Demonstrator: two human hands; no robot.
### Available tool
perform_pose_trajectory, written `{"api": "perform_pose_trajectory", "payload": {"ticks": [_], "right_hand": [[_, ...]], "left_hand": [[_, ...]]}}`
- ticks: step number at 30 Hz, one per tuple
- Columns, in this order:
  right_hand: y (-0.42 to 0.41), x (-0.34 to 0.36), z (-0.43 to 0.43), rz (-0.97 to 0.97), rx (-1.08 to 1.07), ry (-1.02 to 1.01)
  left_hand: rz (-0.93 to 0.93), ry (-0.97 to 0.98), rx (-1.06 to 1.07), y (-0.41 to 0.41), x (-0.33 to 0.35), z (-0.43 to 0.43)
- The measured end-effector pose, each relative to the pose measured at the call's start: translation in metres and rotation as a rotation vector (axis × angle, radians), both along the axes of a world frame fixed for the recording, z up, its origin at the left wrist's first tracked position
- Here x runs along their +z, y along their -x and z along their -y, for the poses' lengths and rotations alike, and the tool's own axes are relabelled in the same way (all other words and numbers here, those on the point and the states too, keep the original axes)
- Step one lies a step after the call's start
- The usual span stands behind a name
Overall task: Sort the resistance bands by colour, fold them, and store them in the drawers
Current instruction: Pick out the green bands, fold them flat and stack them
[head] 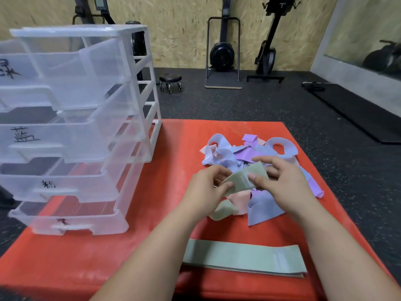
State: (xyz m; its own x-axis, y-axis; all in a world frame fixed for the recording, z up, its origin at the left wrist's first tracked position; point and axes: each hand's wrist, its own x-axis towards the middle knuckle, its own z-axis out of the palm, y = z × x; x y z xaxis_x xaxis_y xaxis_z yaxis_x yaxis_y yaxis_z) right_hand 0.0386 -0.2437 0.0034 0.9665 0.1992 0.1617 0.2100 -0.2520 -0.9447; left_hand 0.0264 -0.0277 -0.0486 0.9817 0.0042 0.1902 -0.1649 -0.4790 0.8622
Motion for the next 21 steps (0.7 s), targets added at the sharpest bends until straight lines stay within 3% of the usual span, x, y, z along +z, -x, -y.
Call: {"api": "perform_pose_trajectory", "payload": {"ticks": [7,14,21], "right_hand": [[0.002,0.011,-0.002,0.083,-0.041,-0.174],[0.003,0.006,0.016,0.068,-0.197,-0.311],[0.008,-0.005,0.043,0.052,-0.349,-0.334]], "left_hand": [[-0.056,-0.221,-0.035,-0.003,-0.003,-0.018],[-0.073,-0.286,-0.04,0.003,0.005,-0.031],[-0.04,-0.414,-0.007,0.012,0.017,-0.055]]}}
